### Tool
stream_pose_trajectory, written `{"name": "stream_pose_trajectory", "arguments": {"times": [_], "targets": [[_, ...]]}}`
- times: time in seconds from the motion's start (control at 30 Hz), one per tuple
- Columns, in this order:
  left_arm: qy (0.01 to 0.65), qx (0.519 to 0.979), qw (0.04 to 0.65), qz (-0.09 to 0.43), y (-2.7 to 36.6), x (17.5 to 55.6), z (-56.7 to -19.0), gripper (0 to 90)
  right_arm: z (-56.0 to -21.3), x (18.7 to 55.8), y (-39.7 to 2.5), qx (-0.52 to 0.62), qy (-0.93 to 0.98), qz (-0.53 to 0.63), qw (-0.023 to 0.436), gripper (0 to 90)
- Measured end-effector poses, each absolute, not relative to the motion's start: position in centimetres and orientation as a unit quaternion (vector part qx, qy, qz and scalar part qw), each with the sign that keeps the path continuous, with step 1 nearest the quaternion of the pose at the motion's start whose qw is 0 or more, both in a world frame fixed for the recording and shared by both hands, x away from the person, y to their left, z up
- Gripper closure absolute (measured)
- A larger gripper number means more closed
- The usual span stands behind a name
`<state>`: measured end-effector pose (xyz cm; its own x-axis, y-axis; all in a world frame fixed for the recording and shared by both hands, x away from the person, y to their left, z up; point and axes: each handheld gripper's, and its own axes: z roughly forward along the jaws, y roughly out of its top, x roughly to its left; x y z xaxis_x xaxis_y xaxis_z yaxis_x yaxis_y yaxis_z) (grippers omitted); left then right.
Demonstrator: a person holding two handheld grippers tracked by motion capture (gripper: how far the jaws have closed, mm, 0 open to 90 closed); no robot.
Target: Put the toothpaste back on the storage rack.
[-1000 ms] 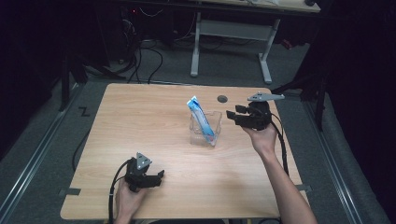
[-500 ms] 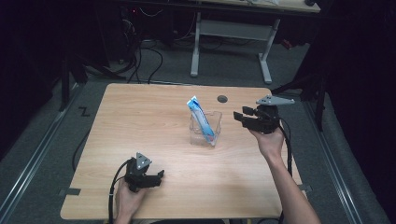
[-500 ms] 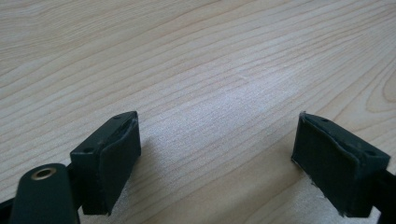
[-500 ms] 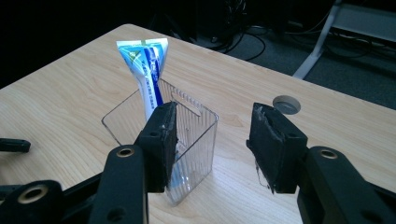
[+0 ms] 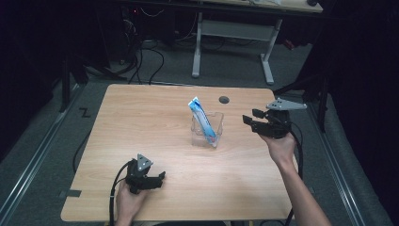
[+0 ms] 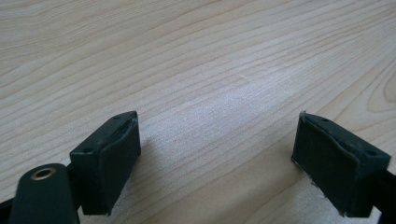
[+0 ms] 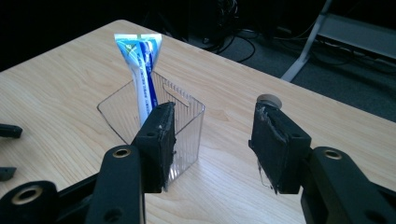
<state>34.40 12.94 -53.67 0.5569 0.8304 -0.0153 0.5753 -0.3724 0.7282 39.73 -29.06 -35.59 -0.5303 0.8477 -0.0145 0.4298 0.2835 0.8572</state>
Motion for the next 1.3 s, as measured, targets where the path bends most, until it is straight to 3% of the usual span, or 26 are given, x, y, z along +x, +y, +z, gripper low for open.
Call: {"name": "stream_pose_trajectory", "arguments": {"times": [0.47, 1.3], "targets": [[0.433, 0.809, 0.353, 0.18, 12.9, 34.4, -53.7, 15.2, -35.9, 38.0, -31.1, 0.428, 0.749, 0.429, 0.268, 49.9], [0.434, 0.808, 0.354, 0.181, 12.9, 34.4, -53.7, 15.0, -37.0, 35.4, -34.2, 0.447, 0.735, 0.437, 0.261, 48.7]]}}
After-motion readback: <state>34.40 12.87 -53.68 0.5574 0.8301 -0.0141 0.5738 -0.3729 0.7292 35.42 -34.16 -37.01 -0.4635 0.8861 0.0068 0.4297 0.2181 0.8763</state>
